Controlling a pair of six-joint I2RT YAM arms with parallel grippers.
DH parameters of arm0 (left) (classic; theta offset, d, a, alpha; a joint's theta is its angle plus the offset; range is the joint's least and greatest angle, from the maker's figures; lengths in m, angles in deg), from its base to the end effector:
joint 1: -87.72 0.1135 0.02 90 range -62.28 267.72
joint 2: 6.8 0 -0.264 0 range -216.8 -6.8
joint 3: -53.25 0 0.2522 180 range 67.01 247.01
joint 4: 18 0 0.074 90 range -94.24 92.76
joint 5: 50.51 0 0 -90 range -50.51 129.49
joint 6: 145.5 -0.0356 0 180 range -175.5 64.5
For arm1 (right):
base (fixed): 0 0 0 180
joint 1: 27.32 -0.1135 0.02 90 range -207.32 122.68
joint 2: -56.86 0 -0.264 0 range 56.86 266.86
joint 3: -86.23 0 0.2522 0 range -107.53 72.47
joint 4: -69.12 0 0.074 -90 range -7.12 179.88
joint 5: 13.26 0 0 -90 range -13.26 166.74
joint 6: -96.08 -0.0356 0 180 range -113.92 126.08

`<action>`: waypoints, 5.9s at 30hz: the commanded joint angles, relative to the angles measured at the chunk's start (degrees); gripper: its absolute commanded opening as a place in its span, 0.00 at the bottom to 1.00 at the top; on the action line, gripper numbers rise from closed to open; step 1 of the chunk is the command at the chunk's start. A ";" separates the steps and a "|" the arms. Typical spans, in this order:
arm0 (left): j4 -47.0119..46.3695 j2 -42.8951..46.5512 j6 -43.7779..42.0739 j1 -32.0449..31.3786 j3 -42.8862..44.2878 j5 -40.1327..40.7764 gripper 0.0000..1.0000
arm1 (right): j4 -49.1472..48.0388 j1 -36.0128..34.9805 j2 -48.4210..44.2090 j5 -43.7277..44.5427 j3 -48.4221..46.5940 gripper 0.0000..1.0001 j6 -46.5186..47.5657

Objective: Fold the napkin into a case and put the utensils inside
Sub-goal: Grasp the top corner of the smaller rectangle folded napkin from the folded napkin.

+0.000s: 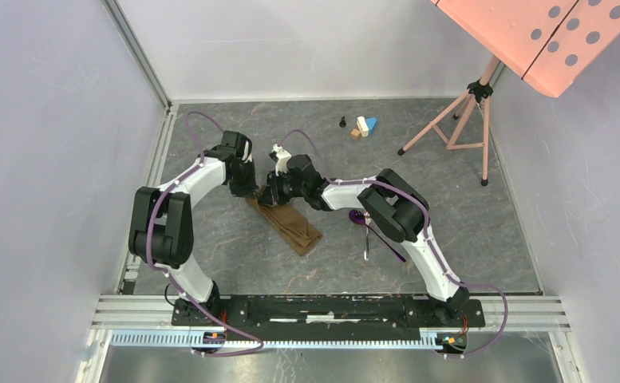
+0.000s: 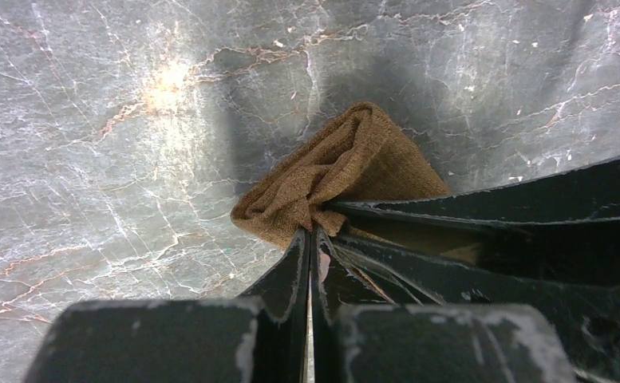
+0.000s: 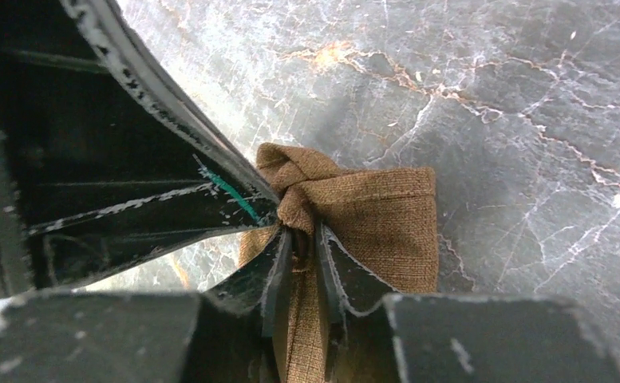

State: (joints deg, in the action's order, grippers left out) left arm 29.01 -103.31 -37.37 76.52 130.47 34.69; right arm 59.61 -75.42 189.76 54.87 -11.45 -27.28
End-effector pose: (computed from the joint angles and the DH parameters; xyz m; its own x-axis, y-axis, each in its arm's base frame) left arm 0.3251 -0.0674 0.1922 -0.9241 -0.1331 -0.3581 -0.0642 0.9781 -0.1979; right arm 0.3255 0.3826 0.1150 -0.7451 -0.0663 -0.6637 -0.6048 0.4866 0.6304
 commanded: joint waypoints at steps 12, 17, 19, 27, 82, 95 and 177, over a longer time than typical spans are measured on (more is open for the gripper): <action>0.35 0.46 2.09 0.98 1.45 -0.92 0.02 | -1.27 2.92 -3.46 -6.94 2.16 0.33 0.14; -0.14 0.45 1.73 0.97 1.05 -1.72 0.02 | 1.42 2.94 -1.59 -5.93 -1.79 0.36 2.72; -0.38 0.40 1.60 0.93 1.05 -1.90 0.02 | 1.48 2.69 -1.06 -5.59 -2.66 0.37 3.12; -1.34 0.63 1.59 1.01 1.39 -2.87 0.02 | 4.55 2.09 1.45 -3.81 -5.68 0.32 5.33; -3.05 -1.20 9.10 4.02 2.30 -10.82 0.28 | -1.70 0.06 1.23 -1.27 2.20 0.07 0.73; -11.81 7.56 17.04 17.61 -15.04 -27.00 0.58 | -3.28 2.14 -1.16 -5.70 2.48 0.13 -0.48; -28.47 -3.37 25.46 15.22 -18.23 -32.30 0.43 | -2.33 5.03 -0.86 -6.48 1.46 0.21 -1.40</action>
State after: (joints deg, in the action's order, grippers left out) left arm 2.37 -105.17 -13.62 92.58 110.50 1.43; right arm 59.37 -70.13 186.99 48.09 -7.93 -27.74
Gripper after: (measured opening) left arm 0.426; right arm 0.253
